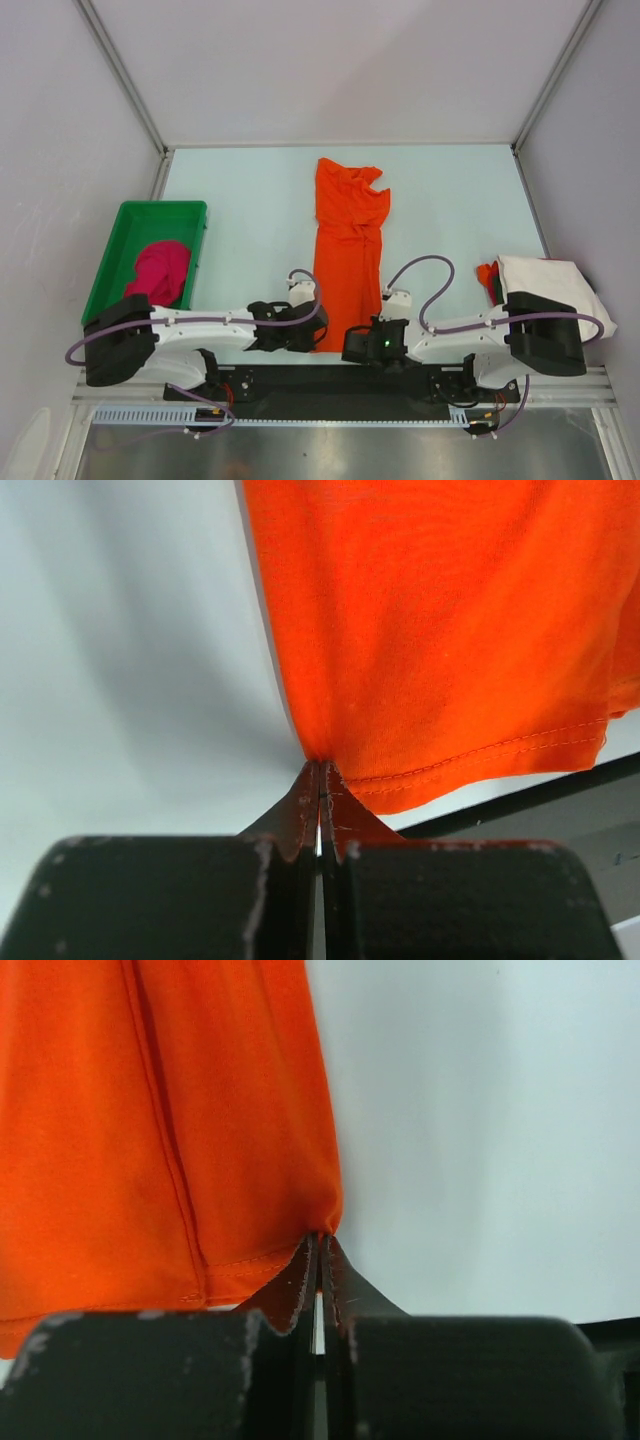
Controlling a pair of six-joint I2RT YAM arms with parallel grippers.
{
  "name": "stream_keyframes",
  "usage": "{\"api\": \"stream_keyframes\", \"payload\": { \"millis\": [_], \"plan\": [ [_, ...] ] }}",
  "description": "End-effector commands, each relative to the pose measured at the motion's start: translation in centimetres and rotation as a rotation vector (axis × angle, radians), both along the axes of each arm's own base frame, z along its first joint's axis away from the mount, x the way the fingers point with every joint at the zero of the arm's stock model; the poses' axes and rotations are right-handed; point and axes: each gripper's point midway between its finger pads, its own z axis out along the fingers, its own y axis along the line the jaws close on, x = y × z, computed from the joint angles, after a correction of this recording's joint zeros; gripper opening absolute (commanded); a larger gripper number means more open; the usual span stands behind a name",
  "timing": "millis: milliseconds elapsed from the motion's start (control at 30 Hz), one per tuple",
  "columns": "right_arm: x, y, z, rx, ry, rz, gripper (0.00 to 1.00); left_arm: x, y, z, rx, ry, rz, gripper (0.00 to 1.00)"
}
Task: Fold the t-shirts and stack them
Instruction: Grab the bottom of the folded rectangular tshirt with both arms, then fold the folded rectangular tshirt in 1/3 of the way
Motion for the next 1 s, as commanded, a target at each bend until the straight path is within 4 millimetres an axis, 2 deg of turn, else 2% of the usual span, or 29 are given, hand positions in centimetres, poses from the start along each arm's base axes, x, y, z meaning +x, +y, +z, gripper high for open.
{"api": "stream_keyframes", "payload": {
  "millis": [0, 200, 300, 367, 400, 533, 667, 767, 967],
  "plan": [
    [-5.3, -2.7, -2.5, -0.123, 0.178, 0.022, 0.0, -1.9, 2.3, -0.6, 0.064, 0.041, -0.009, 0.0],
    [-8.4, -2.2, -2.2, -0.142, 0.187, 0.066, 0.0, -3.4, 3.5, 0.1, 0.044, 0.035, -0.015, 0.0],
    [-8.6, -2.0, -1.4, -0.155, 0.162, 0.071, 0.0, -3.8, 3.6, 0.7, 0.031, 0.029, -0.018, 0.0],
    [-8.2, -1.7, -0.2, -0.152, 0.127, 0.072, 0.0, -3.9, 3.8, 1.1, 0.038, 0.018, -0.021, 0.0],
    [-8.1, -1.5, 0.2, -0.146, 0.115, 0.062, 0.0, -3.7, 3.2, 1.9, 0.028, -0.008, -0.029, 0.0],
    [-6.3, -1.7, 3.1, -0.149, 0.012, 0.041, 0.0, -3.0, 3.1, 4.1, 0.038, -0.066, -0.034, 0.0],
    [-3.9, -1.8, 5.9, -0.113, -0.049, -0.012, 0.0, -1.5, 1.8, 7.6, -0.009, -0.148, -0.025, 0.0],
    [-1.7, -2.5, 7.3, -0.095, -0.092, -0.043, 0.0, -0.6, 0.9, 9.5, -0.024, -0.201, -0.029, 0.0],
    [2.7, -3.5, 9.4, -0.1, -0.148, -0.086, 0.0, 1.6, 0.1, 11.7, -0.004, -0.282, -0.018, 0.0]
  ]
}}
